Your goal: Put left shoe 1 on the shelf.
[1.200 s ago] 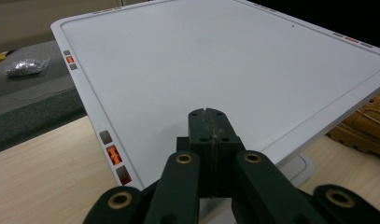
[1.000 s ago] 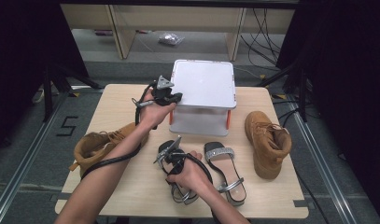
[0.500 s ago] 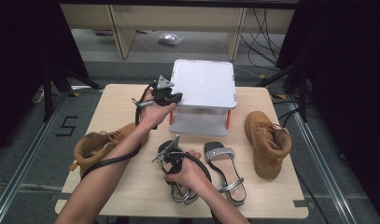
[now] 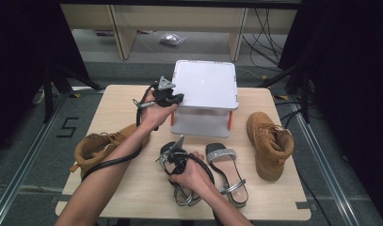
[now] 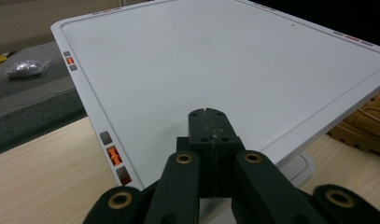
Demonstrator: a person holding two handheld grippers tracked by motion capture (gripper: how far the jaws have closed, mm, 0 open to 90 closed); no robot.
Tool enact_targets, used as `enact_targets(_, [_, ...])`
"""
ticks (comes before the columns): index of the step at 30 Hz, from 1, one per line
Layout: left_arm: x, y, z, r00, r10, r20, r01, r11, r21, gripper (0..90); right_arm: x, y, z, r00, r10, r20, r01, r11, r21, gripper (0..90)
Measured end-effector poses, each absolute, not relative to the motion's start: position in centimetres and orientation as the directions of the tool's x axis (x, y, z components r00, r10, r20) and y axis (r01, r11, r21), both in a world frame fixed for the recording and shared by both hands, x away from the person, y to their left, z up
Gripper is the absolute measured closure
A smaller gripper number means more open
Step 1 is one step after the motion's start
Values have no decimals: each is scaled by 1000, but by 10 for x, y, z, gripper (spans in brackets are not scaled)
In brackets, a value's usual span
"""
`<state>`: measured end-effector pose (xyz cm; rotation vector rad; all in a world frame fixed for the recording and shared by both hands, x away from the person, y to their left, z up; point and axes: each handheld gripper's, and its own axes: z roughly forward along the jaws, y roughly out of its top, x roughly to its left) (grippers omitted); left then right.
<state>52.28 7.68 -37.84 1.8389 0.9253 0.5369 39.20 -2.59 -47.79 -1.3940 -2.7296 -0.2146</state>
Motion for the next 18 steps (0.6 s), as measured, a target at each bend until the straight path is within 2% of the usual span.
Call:
enact_targets(7, [523, 76, -378, 616, 787, -30, 359, -247, 900, 895, 393, -40, -474, -582, 805, 115, 813, 570, 121, 419])
enact_targets(18, [523, 76, -378, 617, 786, -27, 359, -250, 899, 895, 403, -54, -455, -510, 848, 145, 856, 483, 184, 420])
